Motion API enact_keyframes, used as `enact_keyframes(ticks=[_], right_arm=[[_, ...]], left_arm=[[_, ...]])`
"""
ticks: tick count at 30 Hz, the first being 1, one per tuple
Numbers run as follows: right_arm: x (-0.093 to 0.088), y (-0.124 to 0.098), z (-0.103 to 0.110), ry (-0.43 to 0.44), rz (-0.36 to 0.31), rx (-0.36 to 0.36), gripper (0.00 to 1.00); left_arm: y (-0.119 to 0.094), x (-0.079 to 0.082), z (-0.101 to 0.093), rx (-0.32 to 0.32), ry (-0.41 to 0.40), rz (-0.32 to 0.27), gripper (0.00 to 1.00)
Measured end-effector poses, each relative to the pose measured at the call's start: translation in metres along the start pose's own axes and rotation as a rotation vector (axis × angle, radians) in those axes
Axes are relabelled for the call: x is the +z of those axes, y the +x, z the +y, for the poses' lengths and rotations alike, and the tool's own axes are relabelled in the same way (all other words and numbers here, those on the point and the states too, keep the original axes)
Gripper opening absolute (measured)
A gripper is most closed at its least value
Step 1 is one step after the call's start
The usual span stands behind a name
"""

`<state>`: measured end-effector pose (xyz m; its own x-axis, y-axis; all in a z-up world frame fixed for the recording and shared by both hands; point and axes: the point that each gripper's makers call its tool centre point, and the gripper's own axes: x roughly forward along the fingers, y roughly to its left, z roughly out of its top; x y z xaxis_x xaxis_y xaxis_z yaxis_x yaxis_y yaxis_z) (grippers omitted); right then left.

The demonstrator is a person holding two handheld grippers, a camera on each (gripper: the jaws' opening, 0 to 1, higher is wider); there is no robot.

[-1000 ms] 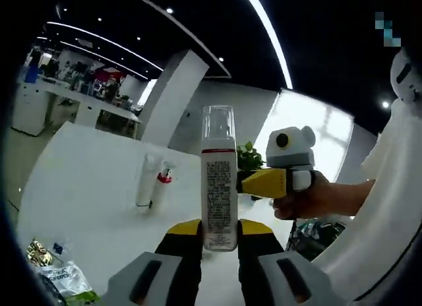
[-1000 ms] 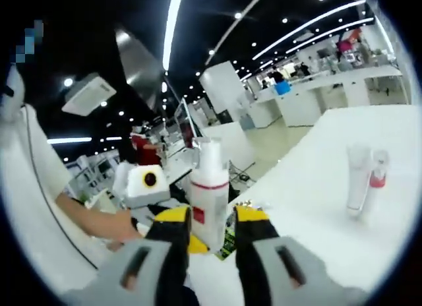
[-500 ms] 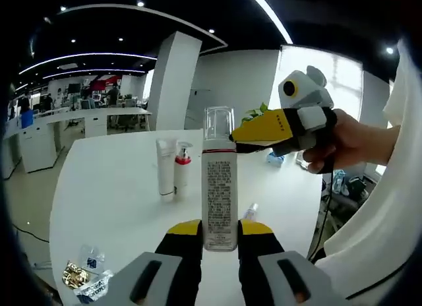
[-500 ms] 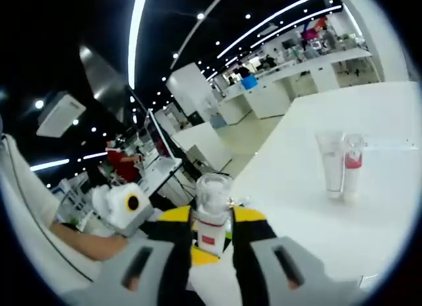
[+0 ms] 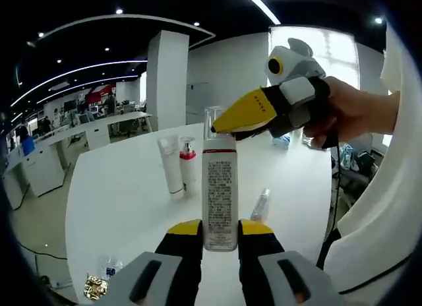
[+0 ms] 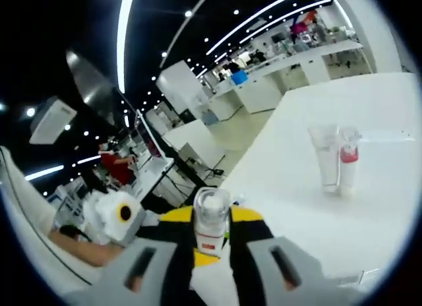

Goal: Arrange the skincare products in the storage area until every visible bottle or jar stands upright without overlapping.

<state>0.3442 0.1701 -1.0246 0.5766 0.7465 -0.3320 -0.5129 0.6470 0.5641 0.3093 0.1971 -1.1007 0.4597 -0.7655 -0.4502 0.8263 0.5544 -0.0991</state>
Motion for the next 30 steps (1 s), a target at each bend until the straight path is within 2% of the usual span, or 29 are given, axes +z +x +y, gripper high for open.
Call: enact_keyframes(ticks=[4,9,12,16,18,21,26,30], right_arm=[[0.001,0.002,0.001,-0.027,0.005,0.008,0.16],[-0.001,0.005,0.001,-0.075,0.022,0.005,0.16],[-0.002,0.007,0.0,-0.083,0.027,0.008,0.16],[-0.006,0.01,-0.008,-0.123,0.043,-0.013,0.16],[-0.007,0.012,-0.012,-0.129,0.045,-0.021,0.16],[-0.01,0.015,-0.02,-0.149,0.051,-0.042,0.16],[-0.014,0.024,-0.038,-0.201,0.072,-0.084,0.16],[-0.015,0.031,-0.05,-0.243,0.084,-0.112,0.16]], left_arm=[[0.003,0.0,0.0,-0.009,-0.047,-0.029,0.2],[0.003,-0.006,0.002,-0.005,-0.107,-0.034,0.22],[0.001,-0.015,0.004,0.001,-0.146,-0.01,0.25],[-0.002,-0.026,0.007,0.018,-0.19,0.014,0.36],[-0.006,-0.03,0.01,0.034,-0.202,0.019,0.38],[-0.014,-0.035,0.01,0.049,-0.182,0.04,0.39],[-0.029,-0.039,0.017,0.082,-0.202,0.036,0.4],[-0.041,-0.049,0.02,0.114,-0.168,0.075,0.4]])
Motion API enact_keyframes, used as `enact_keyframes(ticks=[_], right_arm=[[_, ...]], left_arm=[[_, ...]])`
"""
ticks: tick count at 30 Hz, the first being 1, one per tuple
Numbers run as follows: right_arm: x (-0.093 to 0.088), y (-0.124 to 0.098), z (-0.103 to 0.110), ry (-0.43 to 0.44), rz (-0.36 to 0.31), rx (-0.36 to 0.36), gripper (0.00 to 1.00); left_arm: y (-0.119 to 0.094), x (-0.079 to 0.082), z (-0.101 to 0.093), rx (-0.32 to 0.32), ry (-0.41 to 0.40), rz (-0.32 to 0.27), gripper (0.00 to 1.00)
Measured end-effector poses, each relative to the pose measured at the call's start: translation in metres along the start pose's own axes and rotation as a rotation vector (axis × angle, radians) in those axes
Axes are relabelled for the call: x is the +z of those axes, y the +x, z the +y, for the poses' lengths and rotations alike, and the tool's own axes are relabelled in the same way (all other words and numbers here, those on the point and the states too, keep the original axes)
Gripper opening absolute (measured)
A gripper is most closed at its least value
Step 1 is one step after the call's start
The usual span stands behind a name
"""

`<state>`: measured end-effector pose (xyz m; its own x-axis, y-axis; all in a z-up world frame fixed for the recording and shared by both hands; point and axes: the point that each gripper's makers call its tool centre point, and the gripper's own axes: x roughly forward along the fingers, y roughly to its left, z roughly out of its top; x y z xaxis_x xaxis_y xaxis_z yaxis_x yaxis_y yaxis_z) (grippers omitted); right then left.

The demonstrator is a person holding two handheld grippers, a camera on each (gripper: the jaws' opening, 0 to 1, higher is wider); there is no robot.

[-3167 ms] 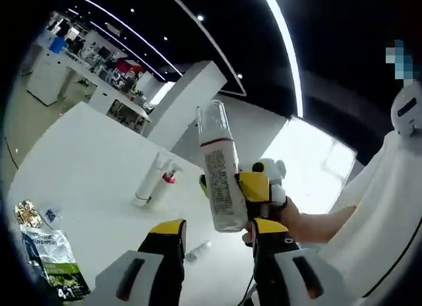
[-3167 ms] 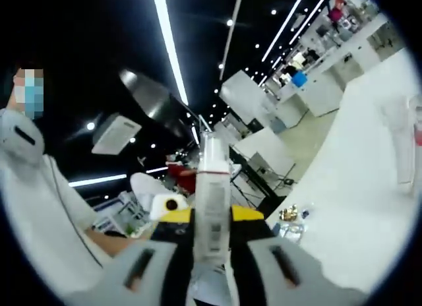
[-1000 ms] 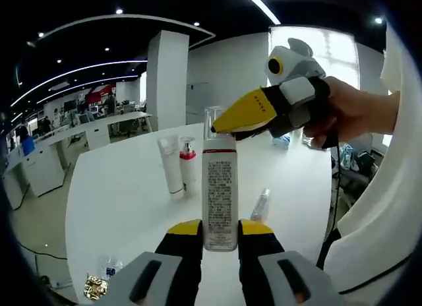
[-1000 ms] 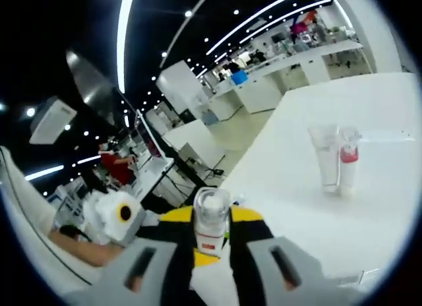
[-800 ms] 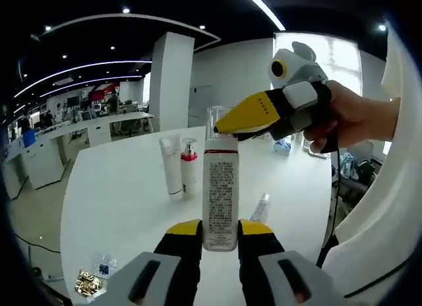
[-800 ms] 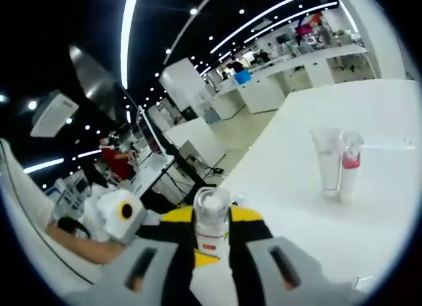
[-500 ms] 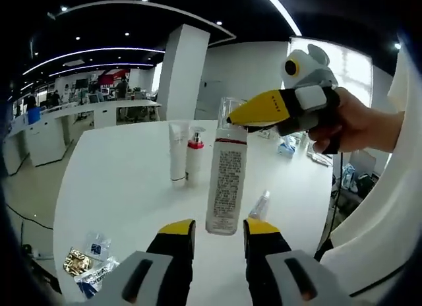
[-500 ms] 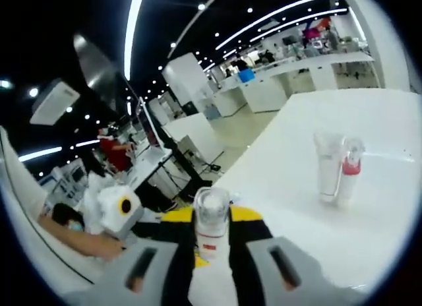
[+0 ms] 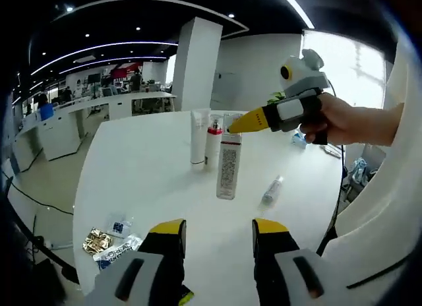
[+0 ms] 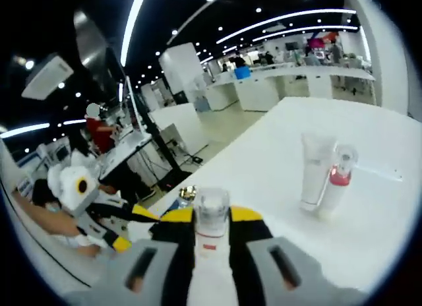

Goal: Arrange the skincare products in the storage area until every visible bottle or jar stands upright without overlapping.

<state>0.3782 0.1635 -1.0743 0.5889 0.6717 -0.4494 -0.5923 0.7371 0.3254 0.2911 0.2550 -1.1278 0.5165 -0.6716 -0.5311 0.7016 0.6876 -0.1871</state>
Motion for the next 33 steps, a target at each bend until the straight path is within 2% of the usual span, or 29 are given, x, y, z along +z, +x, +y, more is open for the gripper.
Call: enact_keyframes(ticks=[5,9,16,23,33], right_arm=[[-0.005,0.01,-0.011,-0.027,0.021,-0.018,0.16],[-0.008,0.017,-0.018,-0.044,0.028,-0.032,0.16],[-0.013,0.025,-0.031,-0.061,0.034,-0.067,0.16],[-0.016,0.03,-0.054,-0.065,0.029,-0.116,0.16],[-0.026,0.04,-0.073,-0.056,0.043,-0.159,0.16]], left_arm=[[-0.015,-0.005,0.007,0.031,-0.034,-0.004,0.42],[-0.027,-0.001,0.006,0.034,-0.06,-0.023,0.43],[-0.035,-0.004,0.005,0.041,-0.074,-0.02,0.43],[-0.042,-0.012,0.005,0.05,-0.088,-0.005,0.43],[-0.05,-0.011,0.009,0.041,-0.124,-0.016,0.43]])
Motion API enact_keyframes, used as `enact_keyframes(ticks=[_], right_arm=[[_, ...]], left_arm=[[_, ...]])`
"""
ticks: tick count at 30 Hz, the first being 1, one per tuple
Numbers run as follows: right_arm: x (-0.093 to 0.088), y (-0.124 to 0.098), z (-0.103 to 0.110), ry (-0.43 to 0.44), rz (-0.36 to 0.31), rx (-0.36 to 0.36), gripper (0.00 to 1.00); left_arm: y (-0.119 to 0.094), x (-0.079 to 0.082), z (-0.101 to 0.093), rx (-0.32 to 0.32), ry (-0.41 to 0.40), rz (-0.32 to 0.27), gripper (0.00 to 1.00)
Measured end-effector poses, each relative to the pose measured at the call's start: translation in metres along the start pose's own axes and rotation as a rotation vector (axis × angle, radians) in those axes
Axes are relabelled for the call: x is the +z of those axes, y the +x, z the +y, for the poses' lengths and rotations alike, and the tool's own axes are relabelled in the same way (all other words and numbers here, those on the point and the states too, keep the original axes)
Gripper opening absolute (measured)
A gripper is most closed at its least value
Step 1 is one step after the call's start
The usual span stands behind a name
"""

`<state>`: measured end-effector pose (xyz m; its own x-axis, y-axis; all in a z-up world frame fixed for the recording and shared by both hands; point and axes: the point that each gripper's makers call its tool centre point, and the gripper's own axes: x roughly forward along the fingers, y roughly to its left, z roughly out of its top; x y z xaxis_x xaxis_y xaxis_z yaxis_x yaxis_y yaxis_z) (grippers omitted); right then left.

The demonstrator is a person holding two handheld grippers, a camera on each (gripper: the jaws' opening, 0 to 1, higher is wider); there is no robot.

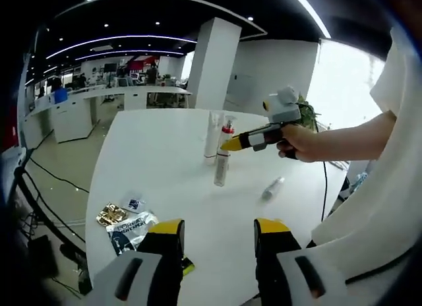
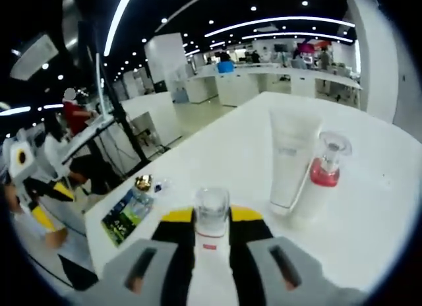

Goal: Arrange the skincare products in the storage area until every visible bottle or jar stands upright without overlapping.

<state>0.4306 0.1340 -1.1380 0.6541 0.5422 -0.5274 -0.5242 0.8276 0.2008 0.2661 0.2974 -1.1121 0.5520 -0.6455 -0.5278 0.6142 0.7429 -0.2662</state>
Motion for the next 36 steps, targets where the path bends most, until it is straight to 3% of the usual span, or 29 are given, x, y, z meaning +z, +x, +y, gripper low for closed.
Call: enact_keyframes(ticks=[7,26,36], right_arm=[[-0.005,0.002,-0.015,-0.004,-0.007,-0.045,0.16],[-0.016,0.003,-0.048,0.022,-0.037,-0.149,0.16],[-0.003,0.011,-0.062,-0.02,-0.079,-0.216,0.16]], left_arm=[[-0.002,0.012,0.004,-0.003,-0.046,-0.045,0.43],[-0.017,-0.005,0.008,0.044,-0.108,-0.058,0.41],[-0.015,-0.005,0.008,0.043,-0.104,-0.039,0.41]])
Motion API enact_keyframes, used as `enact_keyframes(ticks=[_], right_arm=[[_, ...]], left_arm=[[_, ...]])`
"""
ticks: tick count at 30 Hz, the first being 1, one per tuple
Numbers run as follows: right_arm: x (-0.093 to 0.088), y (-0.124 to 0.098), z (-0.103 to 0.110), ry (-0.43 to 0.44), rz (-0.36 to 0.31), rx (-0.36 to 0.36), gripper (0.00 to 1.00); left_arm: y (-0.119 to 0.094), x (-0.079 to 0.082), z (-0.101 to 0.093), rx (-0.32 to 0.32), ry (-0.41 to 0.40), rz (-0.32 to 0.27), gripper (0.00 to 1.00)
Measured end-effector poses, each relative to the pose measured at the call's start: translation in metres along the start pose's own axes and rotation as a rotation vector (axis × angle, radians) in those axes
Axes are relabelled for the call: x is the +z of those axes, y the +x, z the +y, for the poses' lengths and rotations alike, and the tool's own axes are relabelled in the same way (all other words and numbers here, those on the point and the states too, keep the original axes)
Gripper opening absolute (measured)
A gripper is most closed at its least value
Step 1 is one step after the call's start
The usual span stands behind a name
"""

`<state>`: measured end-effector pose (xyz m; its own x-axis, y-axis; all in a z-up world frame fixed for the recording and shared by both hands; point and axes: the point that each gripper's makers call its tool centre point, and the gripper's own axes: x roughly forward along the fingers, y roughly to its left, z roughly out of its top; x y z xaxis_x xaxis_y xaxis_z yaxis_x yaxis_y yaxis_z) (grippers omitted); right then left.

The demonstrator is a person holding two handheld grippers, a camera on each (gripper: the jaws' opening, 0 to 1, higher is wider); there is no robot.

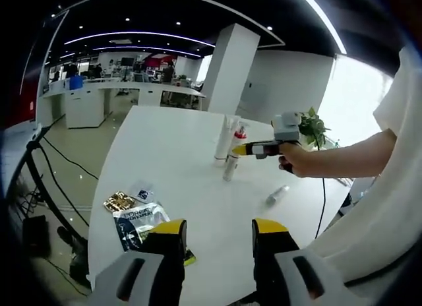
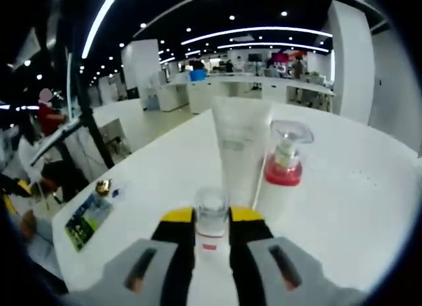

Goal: Arrange the skincare products in the storage area until every visible bottle or jar stands upright without overlapping.

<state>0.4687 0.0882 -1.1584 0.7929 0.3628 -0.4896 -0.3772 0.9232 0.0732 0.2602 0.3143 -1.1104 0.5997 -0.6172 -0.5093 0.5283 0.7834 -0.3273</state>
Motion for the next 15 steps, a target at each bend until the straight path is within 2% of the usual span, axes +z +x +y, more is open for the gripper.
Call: enact_keyframes(ticks=[6,9,15], right_arm=[[0.001,0.007,-0.002,-0.046,0.0,-0.033,0.16],[0.003,0.008,-0.007,-0.077,-0.016,-0.073,0.16],[0.004,0.009,-0.015,-0.026,-0.044,-0.14,0.17]], left_arm=[[0.001,0.0,-0.001,-0.005,0.006,0.007,0.4],[0.001,0.0,0.0,-0.006,0.007,0.01,0.4],[0.003,-0.001,-0.003,-0.015,0.006,0.013,0.4]])
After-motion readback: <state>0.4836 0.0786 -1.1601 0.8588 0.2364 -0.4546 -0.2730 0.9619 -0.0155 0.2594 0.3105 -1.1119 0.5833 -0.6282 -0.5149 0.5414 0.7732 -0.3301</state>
